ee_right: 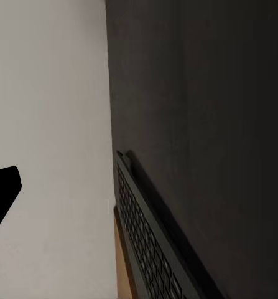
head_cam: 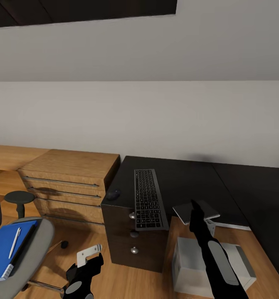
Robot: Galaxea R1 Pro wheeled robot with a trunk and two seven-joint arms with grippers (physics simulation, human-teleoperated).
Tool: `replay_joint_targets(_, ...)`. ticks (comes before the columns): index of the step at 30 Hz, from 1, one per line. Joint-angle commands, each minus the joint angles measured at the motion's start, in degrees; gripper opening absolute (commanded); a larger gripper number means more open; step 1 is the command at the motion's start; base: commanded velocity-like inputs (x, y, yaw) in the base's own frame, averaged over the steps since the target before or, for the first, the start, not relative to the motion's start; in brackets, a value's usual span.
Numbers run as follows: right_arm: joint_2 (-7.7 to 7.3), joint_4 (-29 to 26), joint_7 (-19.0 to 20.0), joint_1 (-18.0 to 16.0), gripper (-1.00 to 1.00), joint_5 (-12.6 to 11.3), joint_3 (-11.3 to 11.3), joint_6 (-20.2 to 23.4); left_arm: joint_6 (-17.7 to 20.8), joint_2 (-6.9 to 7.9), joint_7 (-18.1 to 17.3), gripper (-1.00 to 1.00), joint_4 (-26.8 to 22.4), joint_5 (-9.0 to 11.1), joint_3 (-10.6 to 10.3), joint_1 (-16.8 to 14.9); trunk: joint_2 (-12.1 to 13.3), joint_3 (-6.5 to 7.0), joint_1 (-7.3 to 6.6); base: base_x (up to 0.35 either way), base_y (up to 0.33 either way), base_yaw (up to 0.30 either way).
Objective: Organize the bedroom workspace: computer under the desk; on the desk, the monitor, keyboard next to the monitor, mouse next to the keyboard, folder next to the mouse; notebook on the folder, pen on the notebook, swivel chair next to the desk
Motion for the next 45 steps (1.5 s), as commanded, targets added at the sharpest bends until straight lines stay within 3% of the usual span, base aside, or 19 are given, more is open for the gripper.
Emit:
replay_joint_targets(1, 0.05, -0.08, -0.17, -0.02, 1.0, -0.51, -0.12, 0.14, 0.15, 0.03, 0.4, 1.0, -0.09, 0.39, -0.06, -0.03, -0.03, -0.05, -0.01, -0.047, 0.0, 0.0)
replay_joint_targets(12, -0.04, -0.08, -0.17, -0.02, 1.0, -0.51, -0.12, 0.15, 0.13, 0.02, 0.4, 1.0, -0.09, 0.39, 0.02, -0.03, -0.03, -0.05, -0.01, -0.183, 0.0, 0.0)
replay_joint_targets(29, -0.05, 0.0, -0.17, -0.02, 1.0, -0.5, -0.12, 0.09, 0.09, 0.04, 0.4, 1.0, -0.09, 0.31, 0.07, -0.03, -0.03, -0.05, -0.01, -0.023, 0.0, 0.0)
replay_joint_targets(45, -0.05, 0.06, -0.21, -0.02, 1.0, -0.39, -0.12, 0.09, 0.09, 0.1, 0.4, 1.0, -0.09, 0.32, 0.2, -0.03, -0.03, -0.05, -0.01, -0.197, 0.0, 0.0)
